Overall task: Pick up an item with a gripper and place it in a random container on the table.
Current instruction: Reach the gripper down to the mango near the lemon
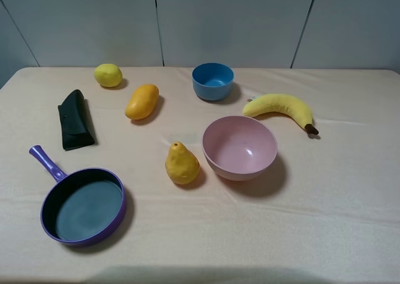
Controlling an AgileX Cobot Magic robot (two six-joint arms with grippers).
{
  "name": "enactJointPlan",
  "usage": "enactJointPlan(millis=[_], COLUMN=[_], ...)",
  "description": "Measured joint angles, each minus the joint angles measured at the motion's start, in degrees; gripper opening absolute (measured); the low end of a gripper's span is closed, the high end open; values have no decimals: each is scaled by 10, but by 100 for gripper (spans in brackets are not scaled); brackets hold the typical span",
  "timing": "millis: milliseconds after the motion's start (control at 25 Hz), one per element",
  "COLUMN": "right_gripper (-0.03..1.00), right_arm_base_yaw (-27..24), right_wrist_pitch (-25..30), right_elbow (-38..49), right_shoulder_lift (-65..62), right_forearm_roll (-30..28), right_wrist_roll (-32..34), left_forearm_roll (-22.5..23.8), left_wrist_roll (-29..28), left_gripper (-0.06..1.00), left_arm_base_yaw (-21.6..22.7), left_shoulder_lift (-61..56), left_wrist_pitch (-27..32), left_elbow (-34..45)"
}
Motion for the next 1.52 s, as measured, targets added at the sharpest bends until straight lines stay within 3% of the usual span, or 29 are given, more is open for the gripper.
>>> enactJointPlan(millis=[1280,1520], right_gripper=[69,69], right_arm_base_yaw=[0,0], right_wrist_pitch=[0,0], right_elbow=[0,0], right_shoulder_lift=[0,0], right_forearm_roll=[0,0], right_wrist_roll=[0,0], left_forearm_roll=[7,15], left_wrist_roll=[0,-1], left_gripper=[99,99], left_arm_base_yaw=[0,0], left_shoulder_lift=[0,75], left_wrist_pitch=[0,-2], left_elbow=[-1,-33])
